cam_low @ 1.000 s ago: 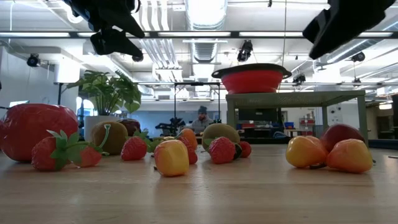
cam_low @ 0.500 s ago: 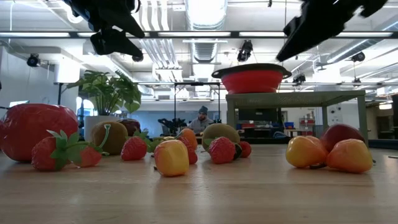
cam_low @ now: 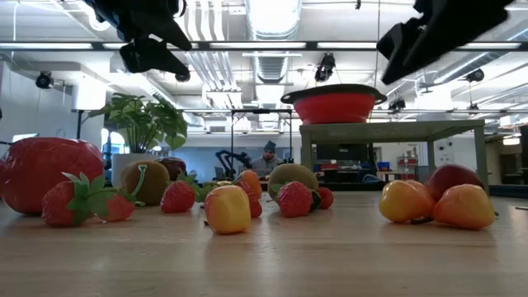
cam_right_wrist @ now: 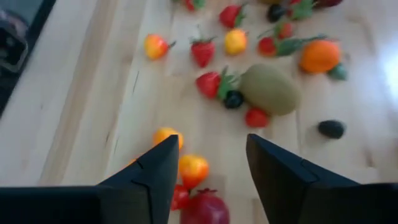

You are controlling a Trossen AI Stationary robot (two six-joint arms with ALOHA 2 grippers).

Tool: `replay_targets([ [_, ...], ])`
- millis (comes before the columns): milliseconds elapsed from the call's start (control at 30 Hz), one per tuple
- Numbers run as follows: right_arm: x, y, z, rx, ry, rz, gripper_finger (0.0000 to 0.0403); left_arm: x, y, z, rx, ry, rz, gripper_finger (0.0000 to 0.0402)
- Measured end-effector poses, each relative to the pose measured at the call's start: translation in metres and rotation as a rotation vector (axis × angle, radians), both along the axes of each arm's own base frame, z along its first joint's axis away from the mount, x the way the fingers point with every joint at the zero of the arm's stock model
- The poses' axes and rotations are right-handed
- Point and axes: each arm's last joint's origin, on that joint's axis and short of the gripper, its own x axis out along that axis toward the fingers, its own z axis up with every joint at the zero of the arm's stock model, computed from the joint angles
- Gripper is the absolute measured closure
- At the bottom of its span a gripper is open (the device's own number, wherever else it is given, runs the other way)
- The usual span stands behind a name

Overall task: Pick & Place Fruit
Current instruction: Put the pear into the strainer bowl on the shelf

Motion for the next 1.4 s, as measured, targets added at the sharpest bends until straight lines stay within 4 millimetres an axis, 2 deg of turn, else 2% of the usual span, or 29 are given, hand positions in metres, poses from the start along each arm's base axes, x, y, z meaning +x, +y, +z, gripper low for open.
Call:
replay_targets([
  [200,0.009,0.018,-0.025,-0.034,0.079,0.036,0.0188,0.000,0.000,0.000,0.000,0.000,0.000,0.0128],
  [333,0.015,0.021,-0.035,-0.028,0.095,0.019,0.0182,0.000,0.000,0.000,0.000,0.000,0.000,0.0128],
  [767,0.026,0.025,-0.068,-0.076,0.178,-0.005,0.0204,0.000,0.000,0.000,0.000,-0.001,0.001,0.0128],
  [1033,0.033,0.020,-0.091,-0.106,0.245,-0.038,0.0208,0.000,0.000,0.000,0.000,0.000,0.000,0.0128],
  [1233,0.036,0.016,-0.098,-0.117,0.267,-0.055,0.0205,0.000,0.000,0.000,0.000,0.000,0.000,0.0128],
  [1400,0.036,0.016,-0.096,-0.115,0.260,-0.052,0.0230,0.000,0.000,0.000,0.000,0.000,0.000,0.0128],
])
